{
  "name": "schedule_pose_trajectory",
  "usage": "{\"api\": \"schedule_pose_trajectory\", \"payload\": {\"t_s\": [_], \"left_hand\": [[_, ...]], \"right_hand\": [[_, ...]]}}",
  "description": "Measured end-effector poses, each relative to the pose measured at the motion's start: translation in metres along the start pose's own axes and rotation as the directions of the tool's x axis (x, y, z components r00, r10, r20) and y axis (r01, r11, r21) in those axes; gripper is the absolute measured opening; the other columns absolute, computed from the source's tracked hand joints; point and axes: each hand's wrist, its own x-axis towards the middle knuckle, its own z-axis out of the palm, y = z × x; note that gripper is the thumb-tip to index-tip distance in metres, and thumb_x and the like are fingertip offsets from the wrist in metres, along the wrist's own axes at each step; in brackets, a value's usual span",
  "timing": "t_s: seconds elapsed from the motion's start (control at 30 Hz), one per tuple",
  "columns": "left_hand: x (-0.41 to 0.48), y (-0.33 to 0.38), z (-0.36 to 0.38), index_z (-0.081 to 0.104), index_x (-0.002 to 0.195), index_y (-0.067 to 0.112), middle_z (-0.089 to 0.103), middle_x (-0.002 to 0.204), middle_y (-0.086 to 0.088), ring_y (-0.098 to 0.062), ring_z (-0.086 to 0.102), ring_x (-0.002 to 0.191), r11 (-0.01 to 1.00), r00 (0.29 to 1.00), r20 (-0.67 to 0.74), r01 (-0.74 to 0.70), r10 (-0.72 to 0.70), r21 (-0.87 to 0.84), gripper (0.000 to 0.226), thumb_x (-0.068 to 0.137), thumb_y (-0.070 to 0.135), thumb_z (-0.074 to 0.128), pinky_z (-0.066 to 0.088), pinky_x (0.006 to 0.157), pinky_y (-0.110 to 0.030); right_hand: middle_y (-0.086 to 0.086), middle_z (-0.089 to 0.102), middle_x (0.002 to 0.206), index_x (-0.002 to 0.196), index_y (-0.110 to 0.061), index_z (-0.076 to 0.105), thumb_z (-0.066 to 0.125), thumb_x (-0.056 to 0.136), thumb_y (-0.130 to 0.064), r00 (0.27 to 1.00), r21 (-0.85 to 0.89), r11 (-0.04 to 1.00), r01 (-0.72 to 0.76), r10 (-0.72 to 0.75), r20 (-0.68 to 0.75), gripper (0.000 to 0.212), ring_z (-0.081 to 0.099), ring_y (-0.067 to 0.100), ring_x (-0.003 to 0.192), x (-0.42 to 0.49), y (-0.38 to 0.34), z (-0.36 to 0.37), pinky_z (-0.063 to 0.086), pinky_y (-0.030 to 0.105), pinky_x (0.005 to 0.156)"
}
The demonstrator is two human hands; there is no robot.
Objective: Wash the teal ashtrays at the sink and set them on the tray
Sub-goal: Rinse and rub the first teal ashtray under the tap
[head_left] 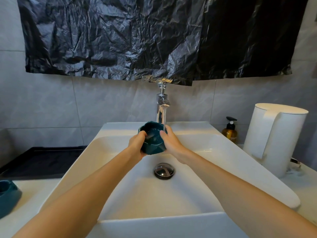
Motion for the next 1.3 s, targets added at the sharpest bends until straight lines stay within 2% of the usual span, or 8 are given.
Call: {"api": "schedule_pose_trajectory", "payload": {"t_s": [0.23,0.4,0.5,0.67,0.87,1.0,1.17,1.3], "left_hand": [[0.003,-0.002,-0.009,0.049,0.115,0.010,0.060,0.110,-0.016,-0.030,0.060,0.103,0.976,1.000,0.013,0.019,-0.022,0.217,0.022,0.094,0.011,0.043,0.053,0.077,-0.040],[0.005,-0.004,-0.005,0.050,0.107,0.010,0.062,0.103,-0.013,-0.027,0.061,0.093,0.965,1.000,0.006,-0.006,0.005,0.263,0.015,0.096,0.013,0.039,0.053,0.078,-0.037],[0.004,-0.004,-0.007,0.051,0.105,0.009,0.061,0.099,-0.013,-0.026,0.059,0.089,0.975,1.000,-0.002,0.014,-0.013,0.224,0.016,0.096,0.013,0.038,0.051,0.076,-0.037],[0.000,-0.003,-0.012,0.050,0.095,0.010,0.060,0.087,-0.012,-0.025,0.058,0.080,0.983,0.996,0.047,0.073,-0.082,0.169,0.016,0.095,0.011,0.034,0.048,0.074,-0.039],[-0.002,-0.002,-0.002,0.054,0.107,0.008,0.061,0.087,-0.009,-0.023,0.059,0.082,0.872,0.995,0.049,-0.104,0.091,0.478,0.022,0.096,0.013,0.035,0.049,0.064,-0.030],[-0.004,-0.004,0.005,0.052,0.119,0.011,0.058,0.105,-0.010,-0.025,0.055,0.099,0.786,0.981,0.131,-0.192,0.142,0.587,0.029,0.099,0.018,0.032,0.047,0.081,-0.034],[-0.001,-0.002,0.001,0.054,0.100,0.011,0.061,0.093,-0.008,-0.019,0.059,0.082,0.865,0.991,0.085,-0.135,0.107,0.484,0.020,0.099,0.017,0.035,0.049,0.072,-0.028],[-0.006,0.001,-0.003,0.049,0.087,0.014,0.058,0.081,-0.005,-0.016,0.054,0.072,0.946,0.996,0.093,-0.021,-0.009,0.323,0.019,0.100,0.018,0.035,0.047,0.065,-0.027]], "right_hand": [[0.009,0.053,0.127,0.123,-0.026,0.039,0.028,0.102,-0.044,0.999,-0.148,0.988,-0.047,0.049,0.010,0.030,0.055,0.026,0.113,0.004,0.004,0.000,0.051,0.044,0.092],[0.003,0.054,0.131,0.135,-0.032,0.040,0.029,0.098,-0.055,0.973,-0.010,0.979,-0.202,0.202,0.110,0.045,0.054,0.024,0.117,0.002,-0.001,-0.005,0.051,0.041,0.089],[0.005,0.057,0.132,0.134,-0.027,0.047,0.033,0.102,-0.043,0.935,0.217,0.922,-0.321,0.271,0.230,0.038,0.056,0.026,0.118,0.004,0.001,-0.011,0.047,0.045,0.096],[0.008,0.057,0.131,0.136,-0.022,0.047,0.029,0.104,-0.027,0.890,0.373,0.852,-0.368,0.206,0.408,0.037,0.057,0.026,0.115,-0.001,-0.004,-0.025,0.050,0.042,0.085],[0.005,0.054,0.126,0.119,-0.029,0.041,0.040,0.094,-0.058,0.960,-0.048,0.964,-0.262,0.265,0.092,0.038,0.055,0.024,0.110,-0.001,-0.005,-0.011,0.051,0.045,0.087],[0.003,0.053,0.113,0.121,-0.025,0.042,0.045,0.084,-0.070,0.968,-0.184,0.954,-0.238,0.248,0.033,0.059,0.054,0.022,0.100,-0.002,-0.009,-0.011,0.046,0.037,0.078],[0.004,0.062,0.123,0.129,-0.022,0.050,0.037,0.094,-0.060,0.937,-0.068,0.960,-0.273,0.281,0.207,0.054,0.058,0.022,0.112,0.003,-0.005,-0.021,0.047,0.042,0.096],[0.007,0.064,0.123,0.127,-0.019,0.053,0.040,0.099,-0.045,0.889,0.113,0.917,-0.382,0.332,0.316,0.040,0.058,0.023,0.113,0.000,-0.007,-0.029,0.050,0.040,0.089]]}}
